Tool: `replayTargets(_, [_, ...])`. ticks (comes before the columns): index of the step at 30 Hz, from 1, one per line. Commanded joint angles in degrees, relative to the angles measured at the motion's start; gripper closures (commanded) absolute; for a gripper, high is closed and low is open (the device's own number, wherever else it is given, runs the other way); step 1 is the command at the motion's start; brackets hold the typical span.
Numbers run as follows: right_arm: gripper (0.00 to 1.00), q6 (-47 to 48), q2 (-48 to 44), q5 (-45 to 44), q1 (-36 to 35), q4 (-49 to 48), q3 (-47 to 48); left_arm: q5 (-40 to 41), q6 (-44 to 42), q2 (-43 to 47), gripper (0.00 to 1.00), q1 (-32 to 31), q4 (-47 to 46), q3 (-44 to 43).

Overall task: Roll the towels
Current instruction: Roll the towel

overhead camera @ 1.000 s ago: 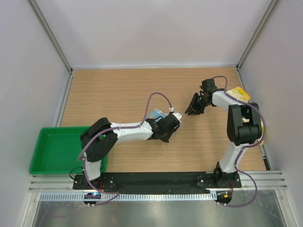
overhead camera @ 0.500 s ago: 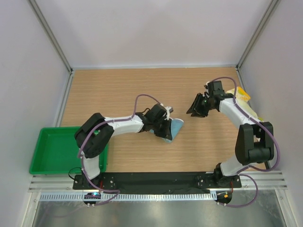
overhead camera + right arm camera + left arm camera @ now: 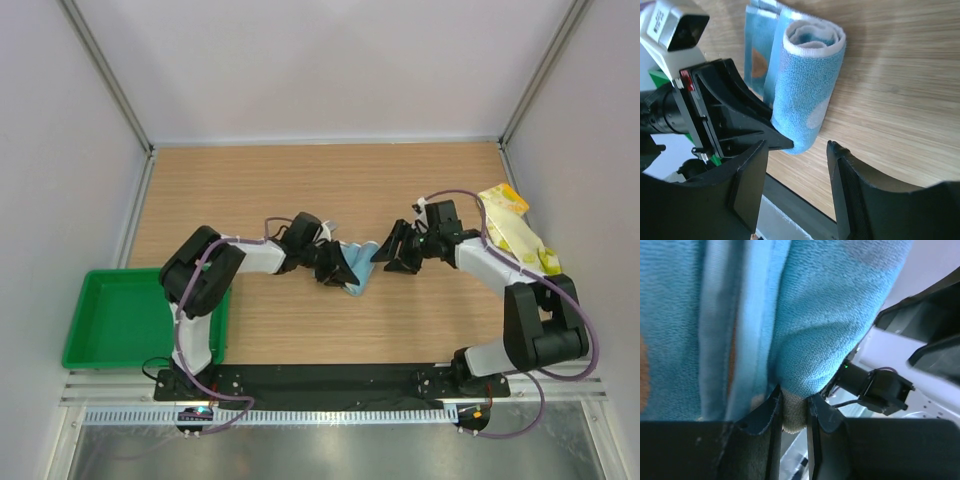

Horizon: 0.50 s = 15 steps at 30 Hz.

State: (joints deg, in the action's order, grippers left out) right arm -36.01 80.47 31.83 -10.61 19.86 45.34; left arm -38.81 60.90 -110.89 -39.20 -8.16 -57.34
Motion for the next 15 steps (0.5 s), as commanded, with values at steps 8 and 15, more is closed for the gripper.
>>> replayTargets(8, [0.36, -5.48, 8.91, -0.8, -6.44, -16.16, -1.75, -6.37, 10.72, -3.98, 0.83, 3.07, -5.64, 2.85])
replayTargets(15, [0.36, -5.56, 12.78, -2.3, -7.14, -18.36, -1.57, -7.6, 10.99, -4.77, 0.81, 5.36, -5.11, 3.73])
